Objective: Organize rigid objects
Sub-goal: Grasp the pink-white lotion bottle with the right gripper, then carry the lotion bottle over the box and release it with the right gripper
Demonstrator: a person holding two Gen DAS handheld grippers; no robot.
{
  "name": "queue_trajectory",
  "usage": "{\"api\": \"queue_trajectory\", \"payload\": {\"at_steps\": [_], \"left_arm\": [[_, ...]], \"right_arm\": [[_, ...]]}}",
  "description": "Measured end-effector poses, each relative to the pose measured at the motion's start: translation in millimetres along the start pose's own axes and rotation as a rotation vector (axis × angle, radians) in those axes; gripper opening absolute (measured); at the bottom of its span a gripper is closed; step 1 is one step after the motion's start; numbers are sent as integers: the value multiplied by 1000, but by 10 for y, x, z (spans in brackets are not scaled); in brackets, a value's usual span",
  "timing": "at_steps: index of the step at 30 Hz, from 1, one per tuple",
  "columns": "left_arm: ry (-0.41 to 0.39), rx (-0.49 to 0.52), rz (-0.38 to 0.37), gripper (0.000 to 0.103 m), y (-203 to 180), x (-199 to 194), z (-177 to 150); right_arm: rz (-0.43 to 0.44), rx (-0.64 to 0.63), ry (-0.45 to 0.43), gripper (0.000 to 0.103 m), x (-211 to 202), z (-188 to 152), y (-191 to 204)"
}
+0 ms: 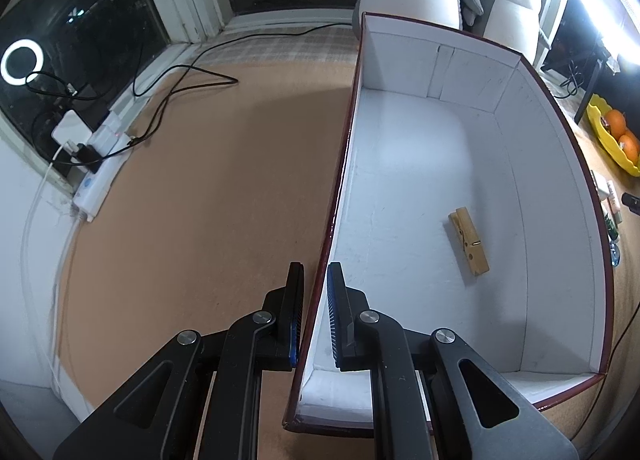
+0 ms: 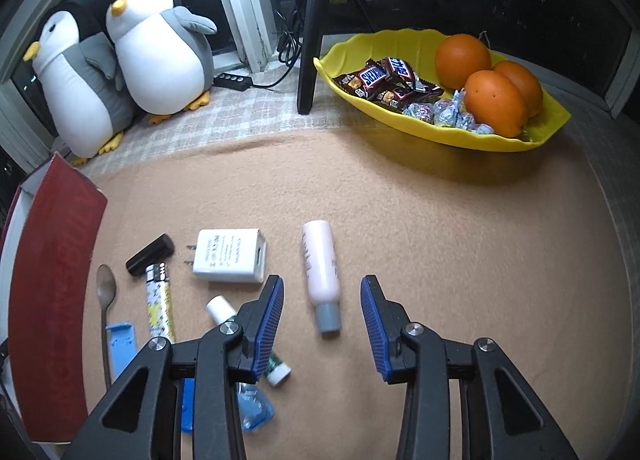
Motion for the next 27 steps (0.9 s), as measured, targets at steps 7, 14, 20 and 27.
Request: {"api": "queue_trajectory", "payload": {"at_steps": [7,14,20,27], "left_arm": [[10,-9,22,10,-7,29,-6],[7,-19,20,10,-18,17,-22],[-16,-43,-7,10,-10,-7,-46],[-55,-53,-47,10,3,-96,-52]], "right_arm": [[-14,-54,40,25,271,93,84],[-9,-79,54,18,343,84,153],[-15,-61,-3,18,32,69,132],[51,-76,-119,18,-712,-50,310]]}}
Point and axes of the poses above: each gripper's, at about its wrist camera, not at the fingertips, and x roughly the way its jaws point, y to its left, z to its top, the point moved 1 cm from there along x, roughly the way its jaws point, and after that the axes turned 14 degrees about -z, right-handed, at the moved point
